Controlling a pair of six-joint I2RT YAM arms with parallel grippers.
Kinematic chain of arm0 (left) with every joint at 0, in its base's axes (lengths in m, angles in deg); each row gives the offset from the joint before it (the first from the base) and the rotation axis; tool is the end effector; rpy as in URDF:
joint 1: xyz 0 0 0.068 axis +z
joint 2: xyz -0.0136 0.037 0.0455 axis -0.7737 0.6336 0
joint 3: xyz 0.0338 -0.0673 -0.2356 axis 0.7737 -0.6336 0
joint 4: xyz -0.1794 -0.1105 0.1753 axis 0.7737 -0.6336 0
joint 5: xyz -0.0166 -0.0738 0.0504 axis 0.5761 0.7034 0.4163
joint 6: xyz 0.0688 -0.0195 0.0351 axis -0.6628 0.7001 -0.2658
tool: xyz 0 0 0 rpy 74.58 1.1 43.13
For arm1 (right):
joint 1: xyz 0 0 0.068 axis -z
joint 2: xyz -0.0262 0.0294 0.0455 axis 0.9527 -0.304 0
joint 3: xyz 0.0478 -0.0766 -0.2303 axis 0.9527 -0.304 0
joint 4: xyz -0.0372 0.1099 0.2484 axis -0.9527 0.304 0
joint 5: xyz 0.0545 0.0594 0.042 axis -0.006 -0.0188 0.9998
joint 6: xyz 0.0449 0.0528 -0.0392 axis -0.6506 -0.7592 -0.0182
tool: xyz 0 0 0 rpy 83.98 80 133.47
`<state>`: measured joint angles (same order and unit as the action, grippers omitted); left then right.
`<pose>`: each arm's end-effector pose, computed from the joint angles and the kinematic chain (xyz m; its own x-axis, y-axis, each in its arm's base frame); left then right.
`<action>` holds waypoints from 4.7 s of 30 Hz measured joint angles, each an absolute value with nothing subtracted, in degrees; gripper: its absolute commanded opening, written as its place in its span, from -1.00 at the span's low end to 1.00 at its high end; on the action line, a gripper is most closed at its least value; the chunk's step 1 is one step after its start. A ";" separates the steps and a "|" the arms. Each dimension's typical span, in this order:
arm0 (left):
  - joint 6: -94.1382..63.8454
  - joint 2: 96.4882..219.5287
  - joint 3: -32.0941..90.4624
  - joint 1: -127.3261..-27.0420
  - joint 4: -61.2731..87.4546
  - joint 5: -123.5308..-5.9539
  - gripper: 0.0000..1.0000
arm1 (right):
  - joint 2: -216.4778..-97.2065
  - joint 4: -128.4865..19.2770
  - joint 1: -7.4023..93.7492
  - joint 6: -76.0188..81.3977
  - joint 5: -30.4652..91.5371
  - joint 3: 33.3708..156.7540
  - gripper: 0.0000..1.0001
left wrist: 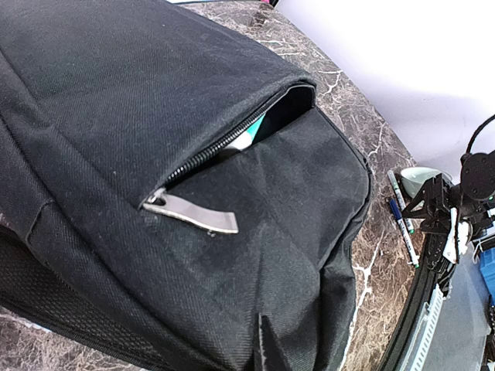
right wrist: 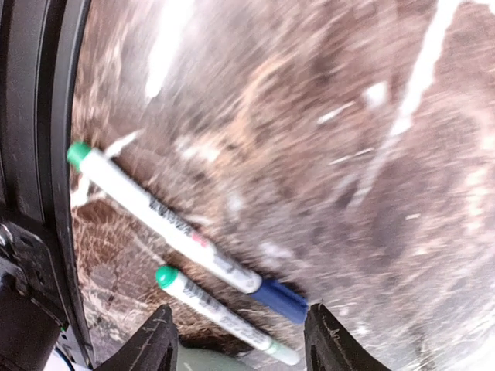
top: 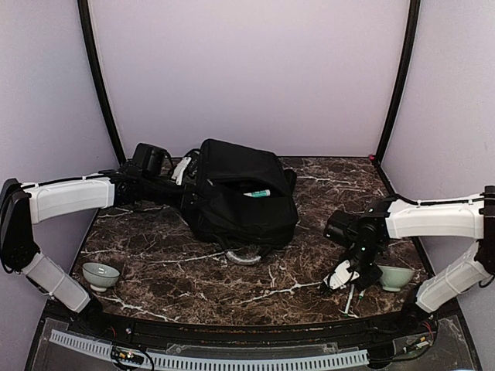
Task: Pack the student bag
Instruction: Move the pen to the center of the board, then grab the pen from the center of the board, then place the pen in the lower front pocket of the bag, then grab the pen from the center of the board.
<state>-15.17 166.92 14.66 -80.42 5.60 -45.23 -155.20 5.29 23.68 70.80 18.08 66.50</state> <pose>0.3042 -0.2105 0.2160 -0.6082 0.1433 -0.7808 0.6735 0.6136 -0.4121 0.1497 0.1612 0.1172 0.3412 -0.9349 0.0974 -0.9395 -0.3425 0.0034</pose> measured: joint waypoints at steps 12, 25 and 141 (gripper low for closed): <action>-15.20 166.92 14.66 -80.09 5.03 -45.37 -1.00 | -154.87 3.19 23.66 74.41 9.05 60.07 0.17; -15.17 166.92 14.66 -79.72 4.97 -44.93 -1.00 | -158.30 -2.97 22.28 74.76 5.57 59.74 -0.06; -15.15 166.98 14.71 -79.07 4.66 -42.57 -1.00 | -168.03 -9.70 28.23 58.50 15.67 71.87 -0.56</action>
